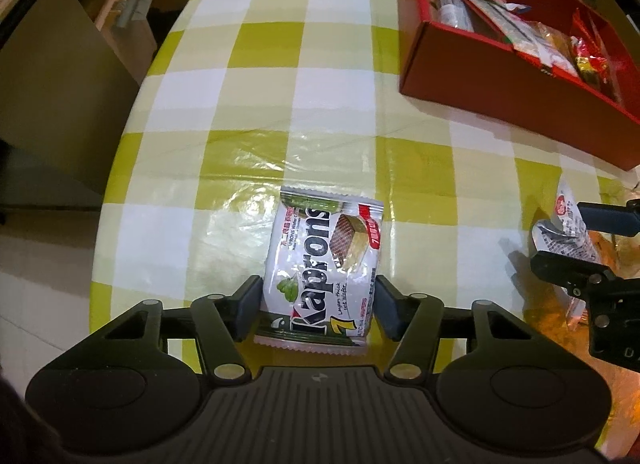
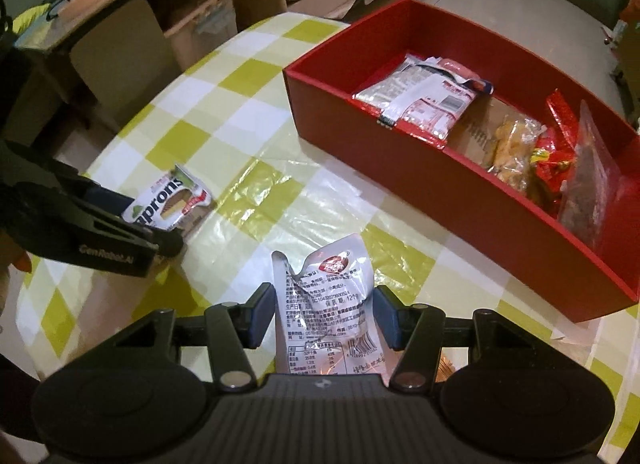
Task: Organize snacks
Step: 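Lift Kaprons packet with left tool while right tool lifts white packet toward box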
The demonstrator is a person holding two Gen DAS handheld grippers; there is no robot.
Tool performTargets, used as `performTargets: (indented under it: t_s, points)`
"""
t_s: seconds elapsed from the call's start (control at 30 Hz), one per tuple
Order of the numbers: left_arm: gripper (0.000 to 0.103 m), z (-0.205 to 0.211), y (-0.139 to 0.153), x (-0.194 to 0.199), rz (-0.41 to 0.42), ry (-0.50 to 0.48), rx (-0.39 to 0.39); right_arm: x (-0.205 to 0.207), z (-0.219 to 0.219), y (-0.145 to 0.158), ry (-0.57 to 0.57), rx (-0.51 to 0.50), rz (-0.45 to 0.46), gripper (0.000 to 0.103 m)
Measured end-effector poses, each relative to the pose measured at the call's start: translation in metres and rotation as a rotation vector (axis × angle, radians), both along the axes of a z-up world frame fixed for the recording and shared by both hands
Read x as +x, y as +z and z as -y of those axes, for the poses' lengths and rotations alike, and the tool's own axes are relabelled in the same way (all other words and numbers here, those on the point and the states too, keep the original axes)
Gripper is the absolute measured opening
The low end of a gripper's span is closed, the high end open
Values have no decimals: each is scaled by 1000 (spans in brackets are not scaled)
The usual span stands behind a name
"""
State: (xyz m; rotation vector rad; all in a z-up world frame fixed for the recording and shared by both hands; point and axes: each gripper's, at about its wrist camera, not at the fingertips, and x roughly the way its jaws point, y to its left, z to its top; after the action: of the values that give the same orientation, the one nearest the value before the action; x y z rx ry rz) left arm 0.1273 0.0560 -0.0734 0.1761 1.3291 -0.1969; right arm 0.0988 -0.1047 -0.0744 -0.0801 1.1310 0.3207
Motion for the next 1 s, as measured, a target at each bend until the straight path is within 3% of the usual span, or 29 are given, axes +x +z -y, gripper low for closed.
performTargets:
  t_s: [1.0]
  points:
    - [65, 65, 40, -22, 131, -107, 40, -16, 46, 39, -141, 3, 97, 60]
